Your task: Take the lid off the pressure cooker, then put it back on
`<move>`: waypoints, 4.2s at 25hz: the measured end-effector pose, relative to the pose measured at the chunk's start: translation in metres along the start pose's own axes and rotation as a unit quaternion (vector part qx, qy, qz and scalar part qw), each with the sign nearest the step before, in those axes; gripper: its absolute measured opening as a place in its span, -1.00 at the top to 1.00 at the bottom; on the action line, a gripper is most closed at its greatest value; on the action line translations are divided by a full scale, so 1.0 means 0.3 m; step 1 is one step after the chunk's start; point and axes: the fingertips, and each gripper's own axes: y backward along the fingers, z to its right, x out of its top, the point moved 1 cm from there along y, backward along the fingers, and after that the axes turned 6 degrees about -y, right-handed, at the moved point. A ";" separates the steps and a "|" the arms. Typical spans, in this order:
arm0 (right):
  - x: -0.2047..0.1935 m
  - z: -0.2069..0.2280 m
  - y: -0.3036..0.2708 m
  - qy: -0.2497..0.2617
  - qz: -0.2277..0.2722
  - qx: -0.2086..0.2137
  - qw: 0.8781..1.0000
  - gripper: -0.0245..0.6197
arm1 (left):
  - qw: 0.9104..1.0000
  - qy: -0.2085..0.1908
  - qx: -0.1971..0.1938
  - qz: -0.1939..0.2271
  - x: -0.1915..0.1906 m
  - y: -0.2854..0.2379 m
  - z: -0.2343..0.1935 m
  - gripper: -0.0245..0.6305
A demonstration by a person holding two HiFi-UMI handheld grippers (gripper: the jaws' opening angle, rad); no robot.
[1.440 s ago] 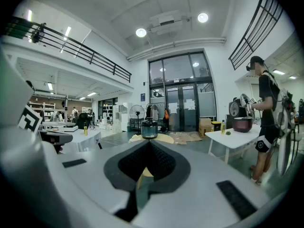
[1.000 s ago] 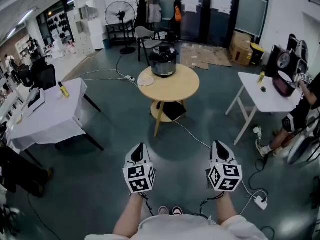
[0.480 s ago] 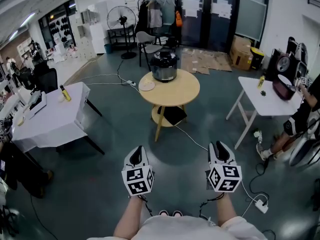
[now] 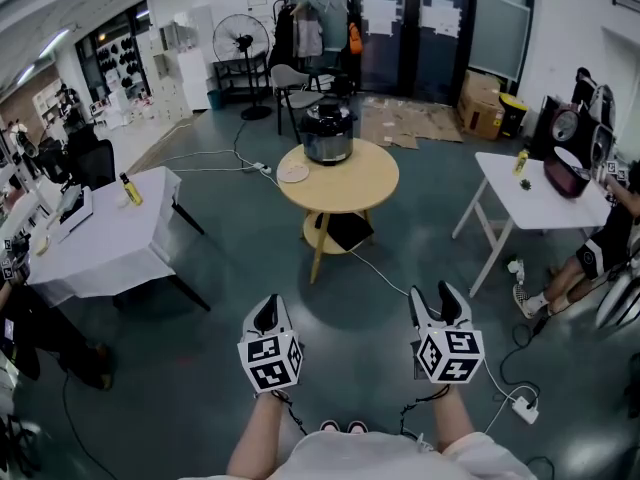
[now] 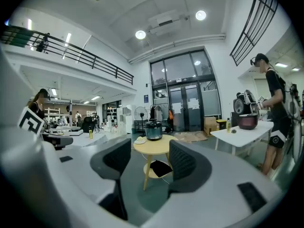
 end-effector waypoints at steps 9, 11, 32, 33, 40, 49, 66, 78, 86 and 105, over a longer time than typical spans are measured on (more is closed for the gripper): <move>-0.008 0.012 0.009 -0.002 0.005 -0.014 1.000 -0.31 | 1.000 -0.006 -0.002 0.009 0.015 0.006 -0.021 0.94; -0.007 0.011 0.006 -0.003 0.009 -0.018 1.000 -0.42 | 1.000 -0.008 -0.002 0.010 0.023 0.005 -0.031 0.94; -0.085 0.015 -0.077 -0.025 -0.011 -0.064 0.998 -0.71 | 1.000 0.006 -0.007 -0.011 -0.051 -0.093 -0.133 0.94; -0.094 0.017 -0.090 -0.026 -0.014 -0.063 0.998 -0.71 | 1.000 0.006 -0.005 -0.012 -0.056 -0.105 -0.139 0.94; -0.093 0.086 -0.251 -0.035 -0.021 -0.064 0.997 -0.71 | 1.000 0.002 0.002 -0.018 -0.028 -0.261 -0.140 0.94; -0.022 0.206 -0.568 -0.041 -0.023 -0.061 0.997 -0.70 | 1.000 0.007 0.018 -0.017 0.059 -0.574 -0.143 0.94; 0.098 0.463 -1.042 -0.037 -0.023 -0.054 0.998 -0.61 | 0.999 -0.001 0.038 -0.014 0.185 -1.061 -0.065 0.94; 0.076 0.487 -1.244 -0.051 -0.029 -0.043 0.997 -0.59 | 0.998 -0.005 0.043 -0.036 0.174 -1.255 -0.082 0.94; 0.129 0.539 -1.467 -0.053 -0.022 -0.061 0.996 -0.58 | 0.999 -0.008 0.026 -0.023 0.268 -1.524 -0.112 0.94; 0.243 0.558 -2.094 -0.068 -0.007 -0.099 0.993 -0.58 | 1.000 -0.025 0.001 -0.015 0.475 -2.178 -0.331 0.94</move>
